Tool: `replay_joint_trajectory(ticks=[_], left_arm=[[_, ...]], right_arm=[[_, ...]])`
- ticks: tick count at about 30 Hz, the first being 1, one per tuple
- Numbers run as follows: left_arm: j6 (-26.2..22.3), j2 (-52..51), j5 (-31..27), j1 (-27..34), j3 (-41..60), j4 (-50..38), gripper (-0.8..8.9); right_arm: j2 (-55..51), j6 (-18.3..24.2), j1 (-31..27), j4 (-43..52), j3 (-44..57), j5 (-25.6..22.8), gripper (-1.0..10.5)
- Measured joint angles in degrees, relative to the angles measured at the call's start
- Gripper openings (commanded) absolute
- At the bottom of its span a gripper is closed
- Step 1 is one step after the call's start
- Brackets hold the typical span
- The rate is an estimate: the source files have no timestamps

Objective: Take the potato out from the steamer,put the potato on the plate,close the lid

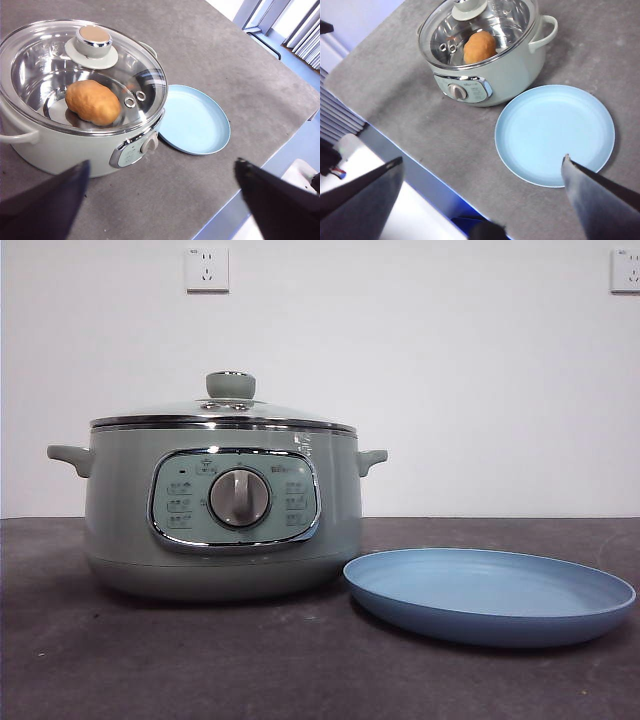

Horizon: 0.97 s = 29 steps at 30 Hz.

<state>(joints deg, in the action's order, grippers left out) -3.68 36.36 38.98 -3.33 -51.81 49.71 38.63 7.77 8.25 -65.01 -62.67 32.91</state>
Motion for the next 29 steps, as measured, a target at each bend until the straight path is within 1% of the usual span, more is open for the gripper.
replay_joint_trajectory(ticks=[7, 12, 15, 19, 22, 27, 29], left_arm=[[-0.1, 1.2, -0.3, -0.4, -0.4, -5.3, 6.29], [0.3, 6.8, -2.5, -3.1, -3.6, -7.8, 6.29], [0.3, 11.9, -4.9, -5.8, -6.5, -10.9, 6.29], [0.2, 20.3, -9.4, -10.0, -10.4, -16.3, 6.29], [-0.4, 26.7, -13.0, -12.8, -13.7, -18.5, 6.29], [-3.2, 37.7, -19.6, -16.4, -18.7, -19.5, 6.29], [-4.1, 41.8, -21.2, -17.3, -20.5, -19.7, 6.29]], right_arm=[[0.0, -0.3, 0.0, 0.0, 0.0, 0.0, 6.5], [0.3, -0.3, 0.0, 0.0, 0.0, 0.0, 6.5], [0.7, -0.3, 0.0, 0.0, 0.0, 0.0, 6.5], [1.4, -0.4, 0.0, 0.0, 0.0, 0.0, 6.5], [1.7, -0.5, 0.0, 0.0, 0.0, 0.0, 6.5], [1.9, -0.5, 0.0, 0.0, 0.0, 0.0, 6.5], [1.9, -0.5, 0.0, 0.0, 0.0, 0.0, 6.5]])
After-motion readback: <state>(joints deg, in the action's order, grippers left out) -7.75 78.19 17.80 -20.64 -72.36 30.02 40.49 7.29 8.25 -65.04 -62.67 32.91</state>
